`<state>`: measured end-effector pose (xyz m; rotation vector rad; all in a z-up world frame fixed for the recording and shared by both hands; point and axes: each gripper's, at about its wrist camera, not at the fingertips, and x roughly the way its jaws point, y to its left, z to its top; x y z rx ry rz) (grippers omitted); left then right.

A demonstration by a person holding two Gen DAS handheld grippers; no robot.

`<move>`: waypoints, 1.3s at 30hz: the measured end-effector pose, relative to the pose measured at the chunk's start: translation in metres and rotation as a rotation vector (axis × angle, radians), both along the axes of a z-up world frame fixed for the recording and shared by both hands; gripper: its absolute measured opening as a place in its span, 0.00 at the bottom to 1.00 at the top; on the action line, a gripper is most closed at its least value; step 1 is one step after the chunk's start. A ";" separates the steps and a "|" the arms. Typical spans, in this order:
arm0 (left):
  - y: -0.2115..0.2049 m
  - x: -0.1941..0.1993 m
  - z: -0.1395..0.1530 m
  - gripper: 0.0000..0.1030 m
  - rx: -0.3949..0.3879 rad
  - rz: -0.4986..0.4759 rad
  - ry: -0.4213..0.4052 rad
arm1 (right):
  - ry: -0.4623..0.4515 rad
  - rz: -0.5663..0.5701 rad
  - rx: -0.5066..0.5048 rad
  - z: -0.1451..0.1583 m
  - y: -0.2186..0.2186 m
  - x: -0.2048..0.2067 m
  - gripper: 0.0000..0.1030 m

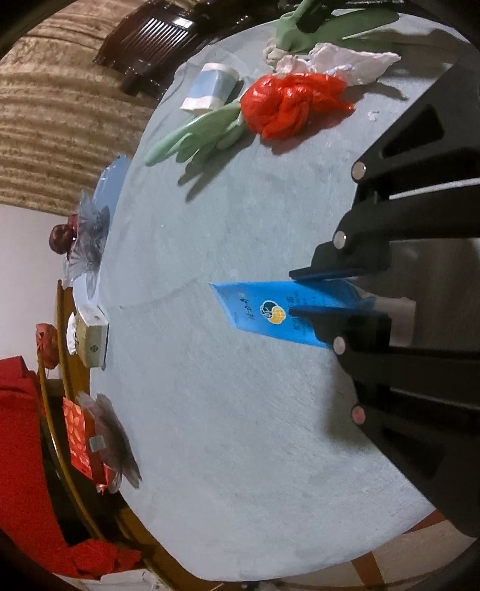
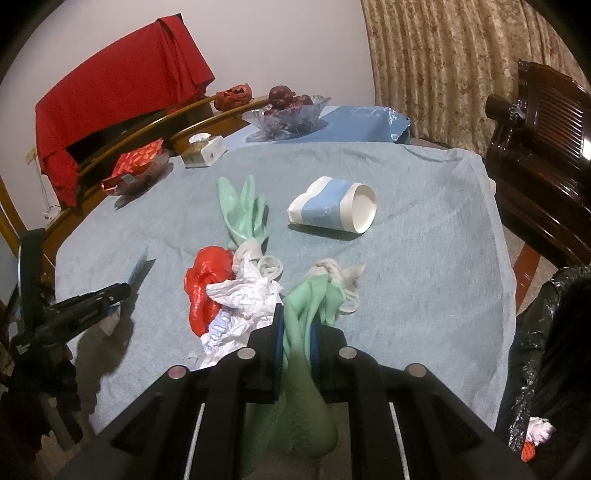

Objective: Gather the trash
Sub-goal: 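Lift the blue tube with the left gripper while the right lifts the green glove, then carry the blue tube and green glove over the bin and open both grippers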

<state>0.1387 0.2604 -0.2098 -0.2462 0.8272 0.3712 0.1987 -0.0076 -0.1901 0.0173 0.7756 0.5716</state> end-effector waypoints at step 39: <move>-0.163 0.006 0.115 0.02 -0.064 -0.410 -0.262 | -0.202 -0.085 0.096 0.093 -0.077 -0.034 0.12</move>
